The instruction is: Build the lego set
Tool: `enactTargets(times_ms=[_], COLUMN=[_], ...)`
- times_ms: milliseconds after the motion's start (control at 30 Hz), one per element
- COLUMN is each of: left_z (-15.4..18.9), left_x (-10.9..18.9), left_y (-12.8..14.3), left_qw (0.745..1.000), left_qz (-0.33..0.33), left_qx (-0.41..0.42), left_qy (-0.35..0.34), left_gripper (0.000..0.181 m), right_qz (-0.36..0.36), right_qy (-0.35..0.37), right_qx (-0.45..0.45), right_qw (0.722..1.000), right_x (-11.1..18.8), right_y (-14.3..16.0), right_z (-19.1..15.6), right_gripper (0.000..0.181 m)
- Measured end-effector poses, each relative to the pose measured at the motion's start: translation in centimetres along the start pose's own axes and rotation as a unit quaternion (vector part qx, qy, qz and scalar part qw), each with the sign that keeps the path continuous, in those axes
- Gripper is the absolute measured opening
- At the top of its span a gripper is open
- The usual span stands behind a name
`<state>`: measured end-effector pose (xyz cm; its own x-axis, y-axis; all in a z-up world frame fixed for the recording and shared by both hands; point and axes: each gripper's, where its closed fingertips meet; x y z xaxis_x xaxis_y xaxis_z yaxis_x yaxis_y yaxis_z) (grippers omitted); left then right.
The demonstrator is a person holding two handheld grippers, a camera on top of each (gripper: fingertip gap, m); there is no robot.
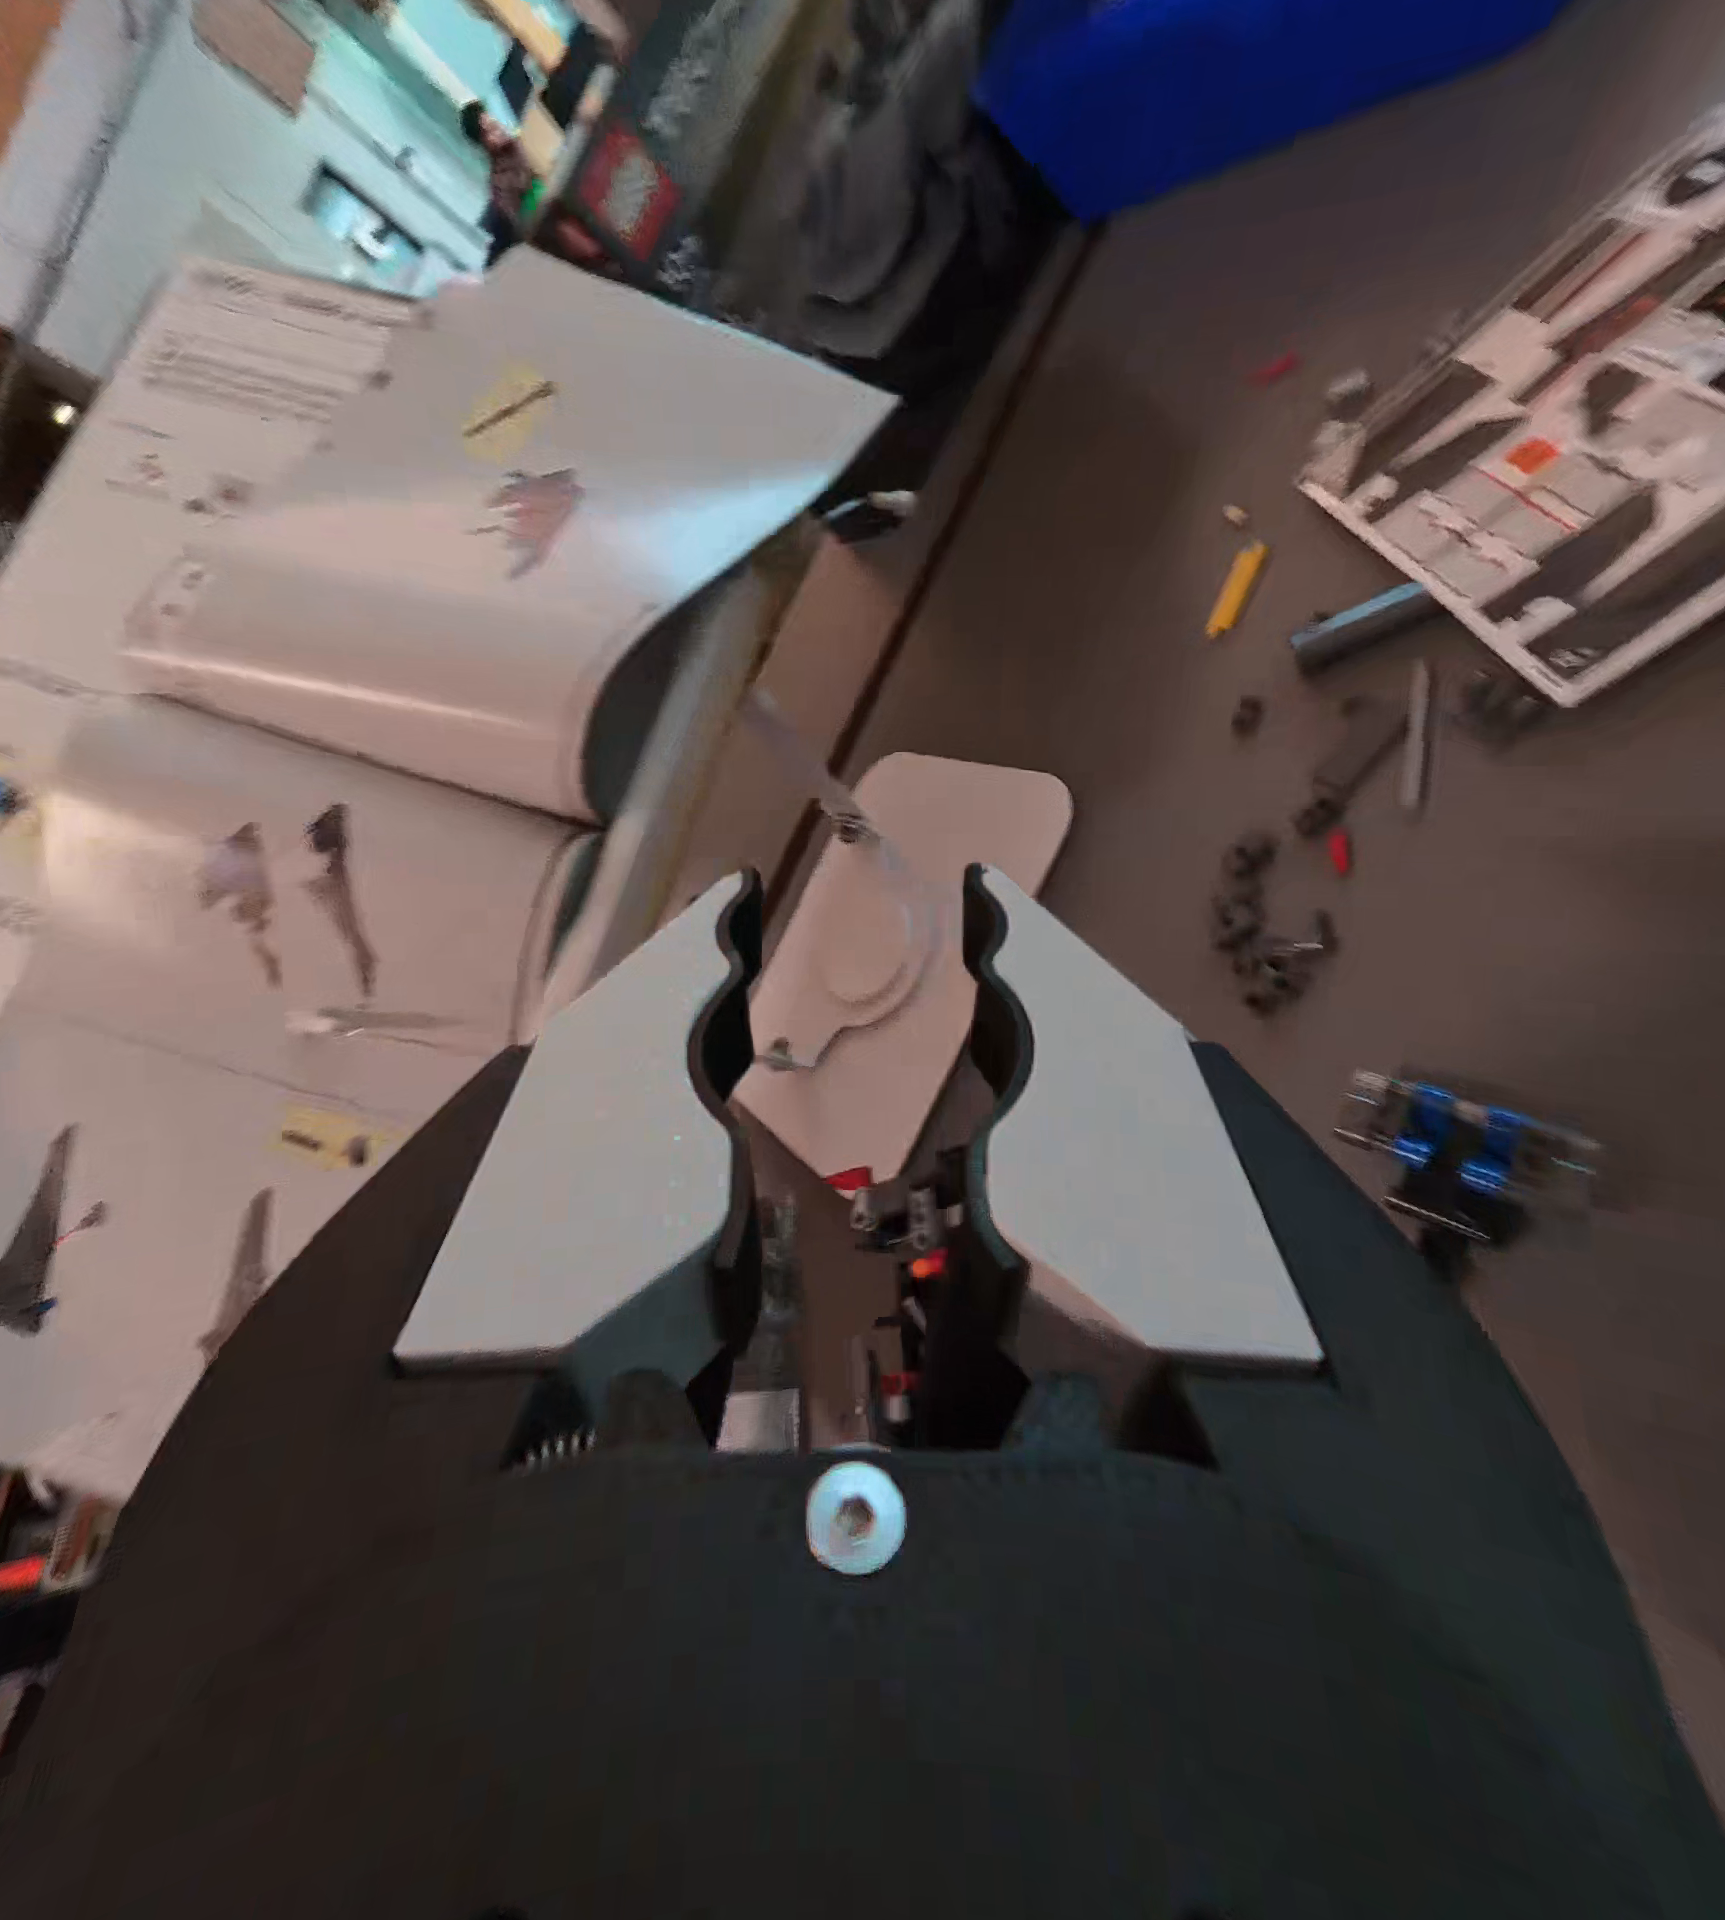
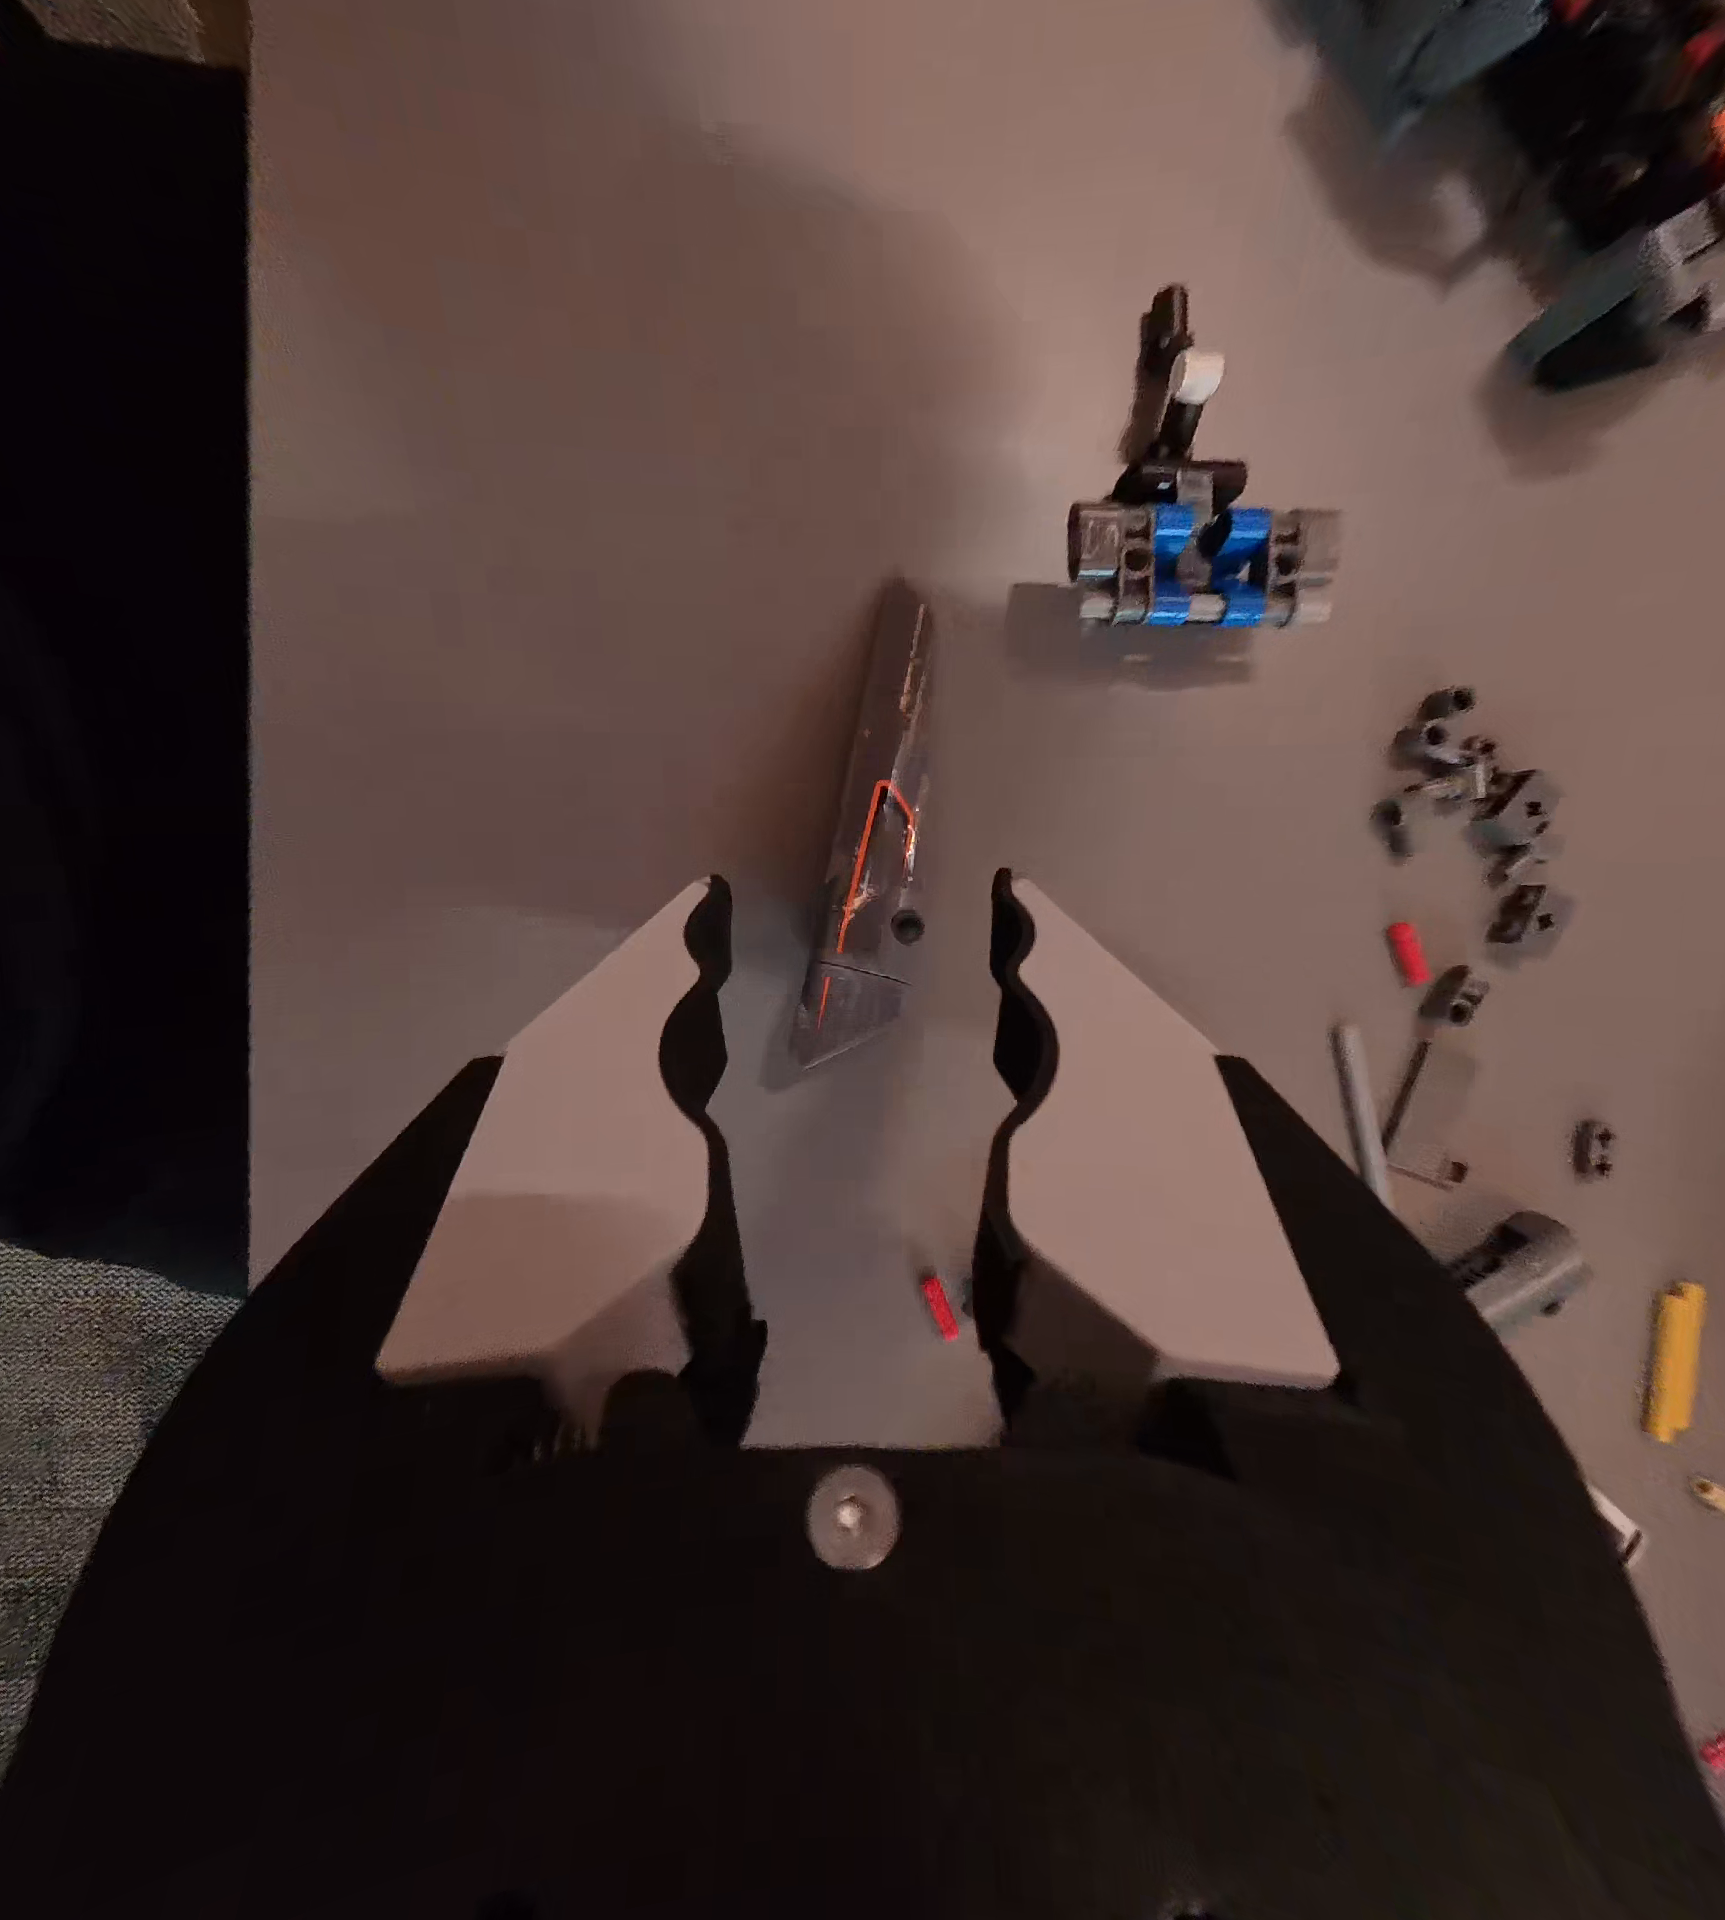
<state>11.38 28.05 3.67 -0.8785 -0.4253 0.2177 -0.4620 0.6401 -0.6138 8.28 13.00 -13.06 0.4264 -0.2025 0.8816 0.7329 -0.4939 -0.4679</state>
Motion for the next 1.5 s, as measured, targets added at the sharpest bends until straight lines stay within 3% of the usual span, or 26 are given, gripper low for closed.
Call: enactTargets(times_ms=[233, 400, 567, 767, 900, 1267, 1400, 1500], left_z=[10.0, 11.9, 14.5, 15.0, 14.1, 14.6, 14.2, 14.5], left_x=[0.2, 0.0, 1.8, 3.0, 3.0, 3.0, 2.9, 2.9], left_y=[2.0, 3.5, 4.1, 4.2, 3.9, 3.4, 2.6, 2.3], left_qw=[0.991, 0.989, 0.973, 0.964, 0.965, 0.963, 0.963, 0.961], left_qz=[0.076, 0.082, 0.107, 0.112, 0.123, 0.141, 0.169, 0.177], left_qx=[-0.085, -0.090, -0.083, -0.080, -0.076, -0.095, -0.117, -0.142], left_qy=[0.064, 0.089, 0.189, 0.229, 0.218, 0.210, 0.174, 0.159], left_gripper=[0.029, 0.033, 0.036, 0.047, 0.051, 0.053, 0.014, 0.001], right_qz=[-0.010, 0.023, 0.065, 0.142, 0.175, 0.228, 0.240, 0.245], right_qy=[-0.007, -0.014, -0.040, -0.088, -0.103, -0.132, -0.149, -0.163], right_qx=[-0.014, -0.032, -0.056, -0.090, -0.101, -0.115, -0.116, -0.116], right_qw=[1.000, 0.999, 0.996, 0.982, 0.974, 0.958, 0.952, 0.949], right_x=[-2.2, -2.3, -1.8, 1.0, 3.0, 4.7, 4.7, 4.5], right_y=[1.0, 0.9, 0.3, -0.3, -0.4, -0.8, -1.1, -1.3], right_z=[-0.1, 0.4, 1.0, 2.5, 3.6, 5.3, 5.1, 4.7], right_gripper=[0.030, 0.021, 0.021, 0.022, 0.021, 0.021, 0.021, 0.021])
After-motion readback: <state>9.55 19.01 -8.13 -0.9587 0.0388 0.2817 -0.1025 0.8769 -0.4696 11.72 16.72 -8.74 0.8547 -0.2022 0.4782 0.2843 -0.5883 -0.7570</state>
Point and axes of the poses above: each gripper's, where its closed fingertips meet, x back along the fingers, y out of its underside, z = x × y across the jaws, and after that the axes turned 11 degrees about -y, right-handed
